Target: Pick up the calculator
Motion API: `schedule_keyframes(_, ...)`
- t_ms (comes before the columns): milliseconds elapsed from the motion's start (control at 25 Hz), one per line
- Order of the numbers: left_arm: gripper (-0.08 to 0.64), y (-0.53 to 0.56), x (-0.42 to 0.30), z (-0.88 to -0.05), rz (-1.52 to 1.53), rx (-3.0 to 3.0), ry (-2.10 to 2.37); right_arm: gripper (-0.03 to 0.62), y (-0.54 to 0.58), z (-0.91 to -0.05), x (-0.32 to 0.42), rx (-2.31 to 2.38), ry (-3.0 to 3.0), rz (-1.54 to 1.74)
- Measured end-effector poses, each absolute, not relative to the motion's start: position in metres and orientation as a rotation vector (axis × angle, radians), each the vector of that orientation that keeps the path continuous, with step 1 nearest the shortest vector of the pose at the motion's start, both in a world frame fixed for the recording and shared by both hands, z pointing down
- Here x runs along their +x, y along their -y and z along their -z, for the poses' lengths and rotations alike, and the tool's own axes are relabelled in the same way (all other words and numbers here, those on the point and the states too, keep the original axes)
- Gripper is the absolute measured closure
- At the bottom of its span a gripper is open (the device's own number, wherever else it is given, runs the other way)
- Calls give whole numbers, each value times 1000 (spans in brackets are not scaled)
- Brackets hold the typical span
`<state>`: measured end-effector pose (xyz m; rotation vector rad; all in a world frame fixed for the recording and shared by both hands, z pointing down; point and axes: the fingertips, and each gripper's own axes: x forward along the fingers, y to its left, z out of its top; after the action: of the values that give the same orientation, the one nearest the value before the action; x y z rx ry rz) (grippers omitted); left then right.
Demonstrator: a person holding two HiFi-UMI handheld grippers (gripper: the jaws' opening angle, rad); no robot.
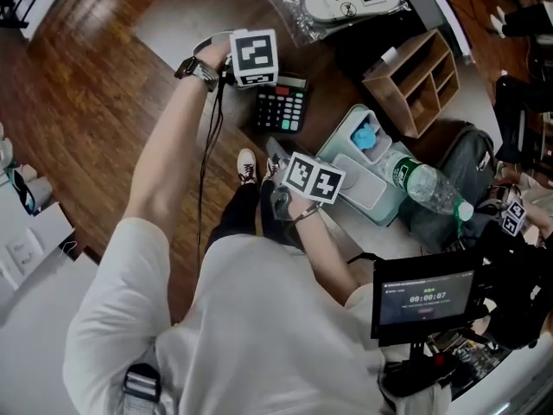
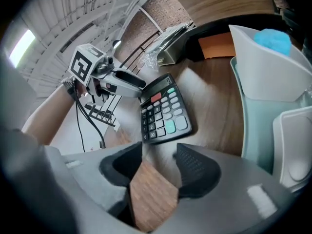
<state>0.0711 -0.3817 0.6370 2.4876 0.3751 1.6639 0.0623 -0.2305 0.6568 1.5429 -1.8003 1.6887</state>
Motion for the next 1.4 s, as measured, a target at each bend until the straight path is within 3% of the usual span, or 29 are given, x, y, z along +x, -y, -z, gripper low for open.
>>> schedule_keyframes(120, 333, 377, 68, -646, -1720, 2420, -476, 379, 234, -658, 60, 1550, 1795, -1714)
schedule_keyframes(320, 426, 369, 64, -654, -1673, 2395, -517, 379, 241, -668, 62, 1561, 1773, -1774)
schedule_keyframes(640, 433, 366, 62, -650, -1658, 2427, -506, 379, 244, -670, 66, 1605, 1800, -1846)
schedule_keyframes(920, 499, 354, 55, -616, -1536, 2415, -545, 379, 243, -670, 67, 1602, 1871, -1818)
schedule_keyframes(1400, 511, 350, 57, -586, -1493, 2506, -490, 379, 234, -666, 76, 1616, 2067, -1723)
